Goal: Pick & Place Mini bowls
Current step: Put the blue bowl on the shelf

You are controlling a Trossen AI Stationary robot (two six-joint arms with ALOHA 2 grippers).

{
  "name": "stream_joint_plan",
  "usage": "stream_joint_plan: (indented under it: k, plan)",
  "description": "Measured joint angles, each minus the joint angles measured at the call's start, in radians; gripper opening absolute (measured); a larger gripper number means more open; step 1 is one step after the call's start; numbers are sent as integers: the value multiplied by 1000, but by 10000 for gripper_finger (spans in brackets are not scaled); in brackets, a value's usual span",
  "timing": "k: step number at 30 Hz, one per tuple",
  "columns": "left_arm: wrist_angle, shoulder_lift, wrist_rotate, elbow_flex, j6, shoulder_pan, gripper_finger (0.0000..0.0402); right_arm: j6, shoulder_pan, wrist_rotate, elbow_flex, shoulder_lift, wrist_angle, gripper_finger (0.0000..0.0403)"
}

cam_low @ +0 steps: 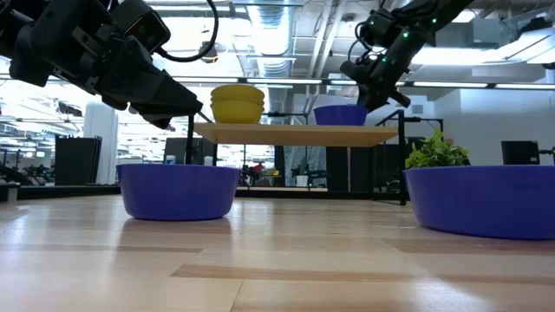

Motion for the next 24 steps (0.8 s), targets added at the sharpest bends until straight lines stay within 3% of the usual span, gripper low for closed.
stream_joint_plan:
  k: [14,24]
  plan:
    - [0,0,0,0,-1,0,104,-7,2,-4,-6,-1,13,4]
    - [3,0,0,0,-8,0,104,-18,8,-4,-6,-1,13,60]
